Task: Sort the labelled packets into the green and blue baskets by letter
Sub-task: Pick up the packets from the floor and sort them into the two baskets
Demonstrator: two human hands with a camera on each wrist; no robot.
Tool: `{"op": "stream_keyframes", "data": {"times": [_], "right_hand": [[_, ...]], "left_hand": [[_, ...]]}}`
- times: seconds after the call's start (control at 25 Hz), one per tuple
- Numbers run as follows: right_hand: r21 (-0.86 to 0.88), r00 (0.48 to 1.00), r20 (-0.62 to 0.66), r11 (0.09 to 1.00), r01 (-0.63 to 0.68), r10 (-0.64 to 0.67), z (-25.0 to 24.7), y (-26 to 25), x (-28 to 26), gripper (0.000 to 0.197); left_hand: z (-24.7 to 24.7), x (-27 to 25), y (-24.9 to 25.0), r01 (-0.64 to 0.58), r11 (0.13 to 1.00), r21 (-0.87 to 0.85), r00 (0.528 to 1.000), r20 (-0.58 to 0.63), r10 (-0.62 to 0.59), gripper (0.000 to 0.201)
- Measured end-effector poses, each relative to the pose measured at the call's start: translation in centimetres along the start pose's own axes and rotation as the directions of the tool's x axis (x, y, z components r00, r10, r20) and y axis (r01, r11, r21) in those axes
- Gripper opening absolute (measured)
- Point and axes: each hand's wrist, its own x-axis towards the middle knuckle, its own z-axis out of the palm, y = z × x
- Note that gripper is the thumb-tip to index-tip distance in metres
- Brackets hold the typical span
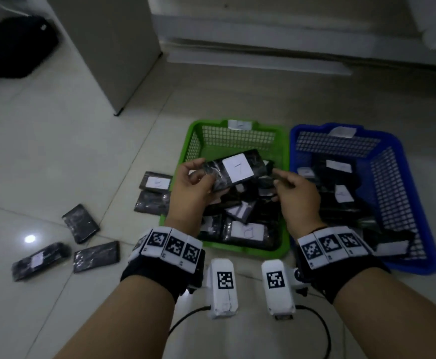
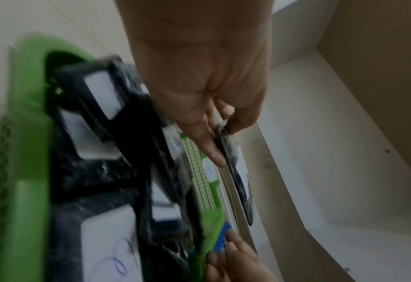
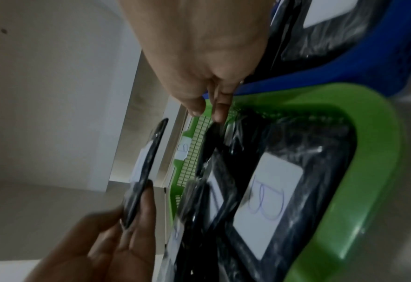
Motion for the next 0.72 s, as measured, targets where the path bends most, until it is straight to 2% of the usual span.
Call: {"op": "stream_keyframes", "data": {"times": [0.08, 0.16, 0.28, 0.36, 0.44, 0.52, 0.6, 0.72], "right_hand": [[-0.105, 0.991, -0.119, 0.993, 0.044, -0.057, -2.1, 1.2, 1.4, 0.020], [-0.184, 0.968, -0.239, 0.982, 0.033, -0.078, -4.4, 2.3, 2.8, 0.018], [-0.208, 0.949, -0.312, 0.978, -0.034, -0.034, -7.8, 4.1, 4.8, 0.020], [-0.194, 0.957, -0.290, 0.979, -0.063, 0.004, -9.1, 5.1, 5.8, 0.018], [-0.180, 0.965, -0.261, 0.982, -0.060, 0.012, -9.9, 5.7, 6.1, 0.017], [-0.173, 0.978, -0.208, 0.984, -0.048, 0.011, -10.2, 5.7, 6.0, 0.019], [-0.126, 0.989, -0.144, 0.991, -0.035, 0.016, -9.8, 5.2, 5.4, 0.022], [-0.143, 0.996, -0.036, 0.986, 0.080, -0.086, -7.8, 3.7, 3.9, 0.026]], "left_hand": [[3.9, 1.1, -1.1, 0.007, 0.998, 0.065, 1.000, 0.029, -0.009, 0.030], [7.5, 2.0, -2.8, 0.023, 0.990, 0.142, 0.999, 0.035, -0.028, 0.031], [12.4, 3.0, -5.7, 0.020, 0.947, 0.322, 0.998, 0.057, -0.041, 0.032], [14.5, 3.6, -7.0, -0.019, 0.864, 0.504, 0.993, 0.110, -0.043, 0.039], [15.6, 4.3, -8.2, -0.081, 0.697, 0.713, 0.984, 0.168, -0.058, 0.048], [15.9, 4.7, -8.6, -0.149, 0.582, 0.800, 0.975, 0.217, -0.049, 0.048], [15.2, 4.7, -8.0, -0.209, 0.533, 0.820, 0.970, 0.241, 0.011, 0.040], [12.4, 4.6, -5.2, -0.242, 0.568, 0.787, 0.970, 0.181, 0.162, 0.027]]}}
